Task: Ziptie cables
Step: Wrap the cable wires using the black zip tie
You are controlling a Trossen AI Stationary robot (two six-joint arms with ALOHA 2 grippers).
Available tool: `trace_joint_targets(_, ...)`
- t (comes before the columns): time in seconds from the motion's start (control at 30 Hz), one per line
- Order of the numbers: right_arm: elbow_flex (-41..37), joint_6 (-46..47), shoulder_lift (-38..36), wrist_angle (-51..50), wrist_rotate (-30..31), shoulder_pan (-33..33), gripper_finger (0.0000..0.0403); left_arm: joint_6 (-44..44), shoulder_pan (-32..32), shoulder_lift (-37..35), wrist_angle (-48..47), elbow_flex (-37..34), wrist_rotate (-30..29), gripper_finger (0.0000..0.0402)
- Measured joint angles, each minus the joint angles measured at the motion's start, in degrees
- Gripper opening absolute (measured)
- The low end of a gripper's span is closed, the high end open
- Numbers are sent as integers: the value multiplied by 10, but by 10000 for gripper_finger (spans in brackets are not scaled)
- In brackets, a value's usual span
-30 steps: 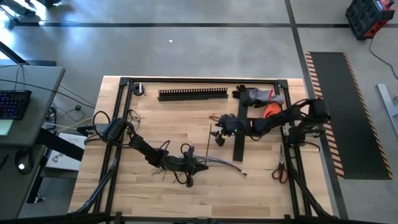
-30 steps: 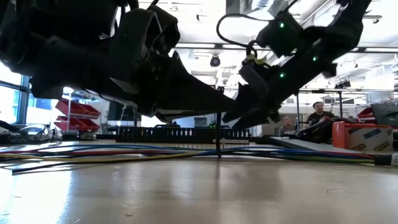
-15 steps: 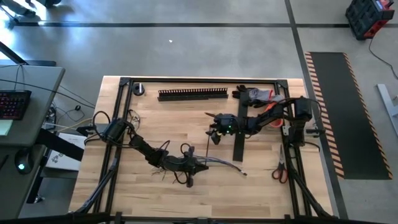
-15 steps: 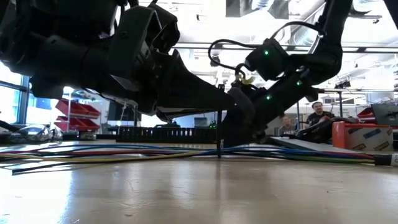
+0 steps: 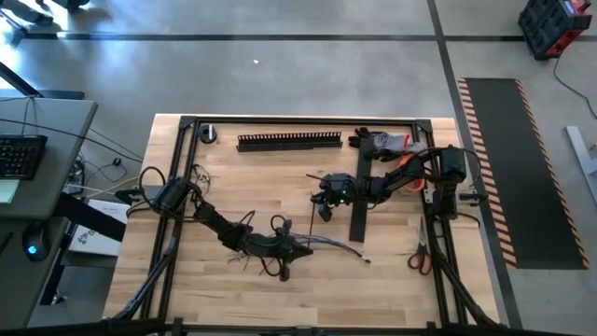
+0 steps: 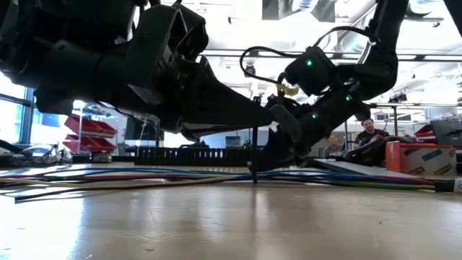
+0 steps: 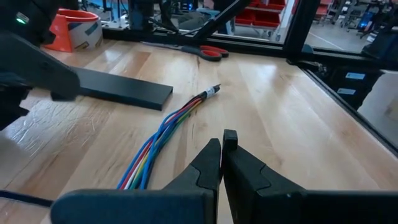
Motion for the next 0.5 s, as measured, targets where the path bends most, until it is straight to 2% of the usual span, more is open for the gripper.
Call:
trace_joint_targets(0.27, -1, -91, -7, 24, 60, 55, 0, -27, 8, 0, 26, 1, 8, 0)
trace_joint_targets(0.5, -1, -210, -15, 30, 206, 134, 0, -78, 29, 0, 23, 1, 31, 0)
